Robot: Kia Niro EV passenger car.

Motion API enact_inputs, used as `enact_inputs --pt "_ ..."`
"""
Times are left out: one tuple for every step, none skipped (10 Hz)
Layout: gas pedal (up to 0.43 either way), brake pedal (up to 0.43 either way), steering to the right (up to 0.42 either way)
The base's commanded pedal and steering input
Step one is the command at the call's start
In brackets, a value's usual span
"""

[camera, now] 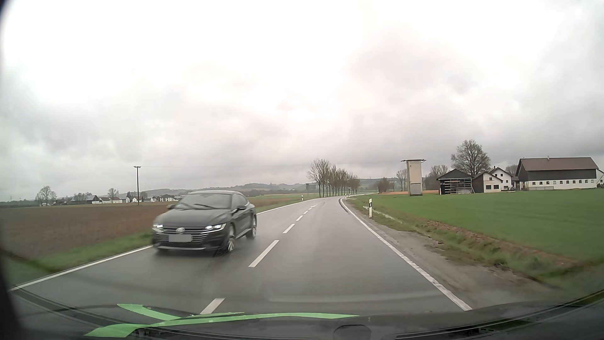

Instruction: Follow the waypoints while adhering to traffic rules and regulations

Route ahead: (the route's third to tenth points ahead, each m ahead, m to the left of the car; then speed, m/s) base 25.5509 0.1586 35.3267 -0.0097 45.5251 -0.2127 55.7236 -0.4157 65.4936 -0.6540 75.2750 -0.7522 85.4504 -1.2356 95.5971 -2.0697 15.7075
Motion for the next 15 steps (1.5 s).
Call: enact_inputs --pt "0.319 0.000 -0.002" --pt "0.299 0.000 -0.003" --pt "0.287 0.000 -0.003" --pt "0.287 0.000 -0.002" --pt "0.287 0.000 -0.002" --pt "0.287 0.000 -0.002" --pt "0.287 0.000 -0.002" --pt "0.287 0.000 -0.002" --pt "0.287 0.000 -0.002" --pt "0.287 0.000 -0.002" --pt "0.299 0.000 -0.002" --pt "0.299 0.000 -0.002" --pt "0.299 0.000 -0.002" --pt "0.299 0.000 -0.002" --pt "0.260 0.000 -0.002"
